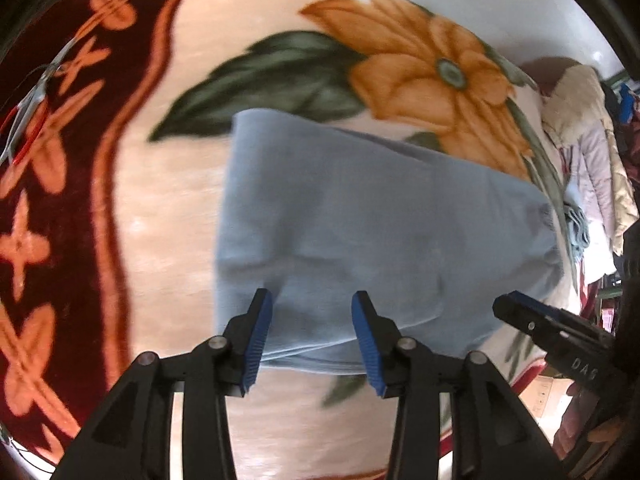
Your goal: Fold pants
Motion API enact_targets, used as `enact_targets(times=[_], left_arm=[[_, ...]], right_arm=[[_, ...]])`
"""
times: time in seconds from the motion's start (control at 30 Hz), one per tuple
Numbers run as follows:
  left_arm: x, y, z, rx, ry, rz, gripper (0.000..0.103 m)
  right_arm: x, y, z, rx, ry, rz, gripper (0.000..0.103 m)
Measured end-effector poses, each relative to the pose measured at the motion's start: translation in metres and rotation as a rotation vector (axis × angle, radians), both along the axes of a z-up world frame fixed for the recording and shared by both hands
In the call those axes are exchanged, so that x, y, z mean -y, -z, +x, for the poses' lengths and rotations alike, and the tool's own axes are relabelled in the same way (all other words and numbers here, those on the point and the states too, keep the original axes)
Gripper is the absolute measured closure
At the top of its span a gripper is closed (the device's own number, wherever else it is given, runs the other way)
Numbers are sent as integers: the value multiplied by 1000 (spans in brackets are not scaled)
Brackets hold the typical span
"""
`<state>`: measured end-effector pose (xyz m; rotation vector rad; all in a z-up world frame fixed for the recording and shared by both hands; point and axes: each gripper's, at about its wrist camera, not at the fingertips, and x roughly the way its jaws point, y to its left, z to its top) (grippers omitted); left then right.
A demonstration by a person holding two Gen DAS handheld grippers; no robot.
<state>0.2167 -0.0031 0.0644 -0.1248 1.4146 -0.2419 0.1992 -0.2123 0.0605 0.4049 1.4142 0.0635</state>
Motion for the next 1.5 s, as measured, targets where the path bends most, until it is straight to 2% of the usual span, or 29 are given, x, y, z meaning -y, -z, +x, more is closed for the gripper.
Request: enact_targets(times=[0.17,0.33,0.6,0.7,0.77,0.8,0.83,0.87,0.97,1.07,1.17,1.37,1.5], left_arm=[[-16,12,1,-13,-9,25,60],[-19,18,1,-17,-1,16,60],[-23,23,0,-18,13,26,59],[-29,24,0,-20,-9,52,53],[-36,24,0,-23,-35,51,52],[-41,24,-1,-26,-51,52,52],[-45,23,-1,-27,-62,55,51],[-50,22,-2,-26,-73,62,50],[-61,18,-4,-22,-103,74,49],[-70,14,-5,-18,-134,79,49],[-73,8,-7,-21,-147,87,49],[-64,-7,-11,3,-143,105,47],[-51,-19,-16,34,-119,127,44]], right_arm=[[-21,15,17,-16,-21,28,60],[-38,31,32,-42,-41,37,60],[-56,39,47,-51,-49,59,60],[-61,42,49,-57,-54,37,60],[-60,42,49,-55,-36,31,64],[-60,40,48,-46,-29,28,78],[-60,38,48,-37,-27,11,96],[-59,35,48,-28,-28,1,97],[-56,22,46,8,-11,40,98],[-56,-1,44,61,-5,47,98],[-53,-23,42,99,-3,96,98],[-35,-64,32,175,-19,108,98],[-10,-80,25,191,-23,58,98]])
